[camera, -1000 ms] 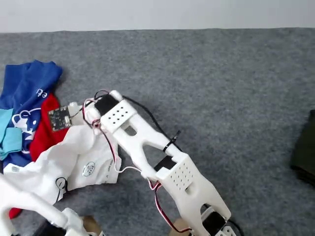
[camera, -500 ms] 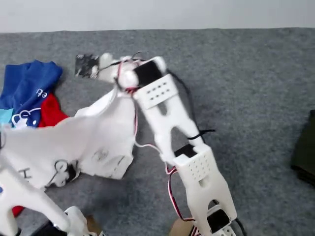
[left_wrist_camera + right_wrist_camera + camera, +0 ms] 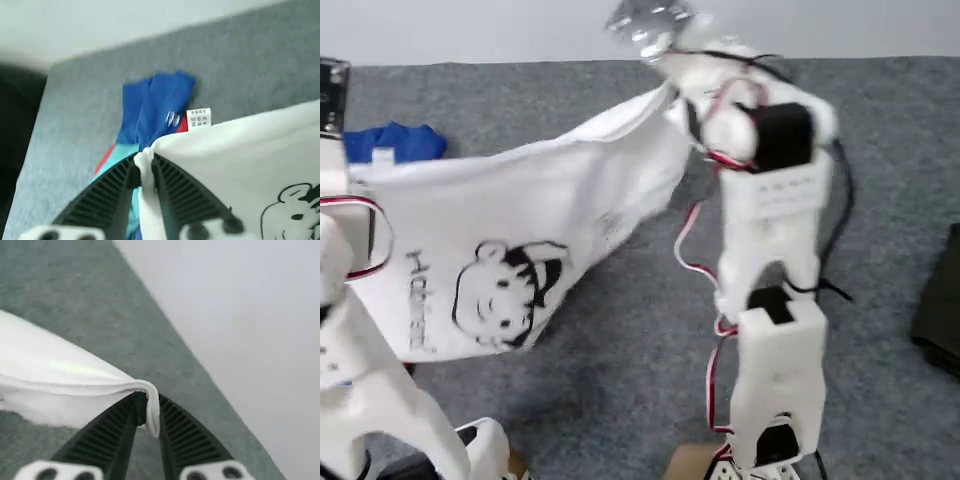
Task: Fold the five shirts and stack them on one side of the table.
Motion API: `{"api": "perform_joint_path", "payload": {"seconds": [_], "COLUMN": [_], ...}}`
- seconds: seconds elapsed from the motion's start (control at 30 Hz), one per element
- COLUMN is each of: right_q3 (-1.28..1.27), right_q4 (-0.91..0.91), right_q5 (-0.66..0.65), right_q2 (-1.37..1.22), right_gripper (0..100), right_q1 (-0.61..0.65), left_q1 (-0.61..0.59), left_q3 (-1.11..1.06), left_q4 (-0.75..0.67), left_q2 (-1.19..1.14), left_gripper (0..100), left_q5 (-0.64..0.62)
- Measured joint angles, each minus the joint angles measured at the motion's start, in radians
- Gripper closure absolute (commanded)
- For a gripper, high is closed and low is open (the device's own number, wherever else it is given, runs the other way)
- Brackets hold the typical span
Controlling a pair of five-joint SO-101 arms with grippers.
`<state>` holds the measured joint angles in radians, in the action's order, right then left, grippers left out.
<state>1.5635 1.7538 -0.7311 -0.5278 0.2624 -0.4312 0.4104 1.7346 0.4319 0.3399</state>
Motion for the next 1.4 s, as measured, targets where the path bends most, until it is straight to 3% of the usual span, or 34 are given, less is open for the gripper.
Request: {"api": "perform_joint_path", "payload": {"seconds": [0.33,0.5,0.93,1.4], "right_q3": [0.000,0.012,0.037,0.052], "right_q4": [0.000,0.000,0.000,0.000], "right_q5": [0.003,0.000,-0.164,-0.189], "right_q2": [0.321,0.470,0.752,0.911], "right_gripper": [98.7,98.7,98.7,98.7], "right_q1": [-0.150,-0.201,-0.367,-0.572], "left_q1": [0.227,0.236,0.241,0.241], "left_q3": [0.184,0.252,0.328,0.330], "left_q4": [0.000,0.000,0.000,0.000], "left_q2": [0.005,0.005,0.037,0.196], "left_gripper": [100,100,100,100], "left_q5": [-0.031,-0.031,-0.031,-0.031]}}
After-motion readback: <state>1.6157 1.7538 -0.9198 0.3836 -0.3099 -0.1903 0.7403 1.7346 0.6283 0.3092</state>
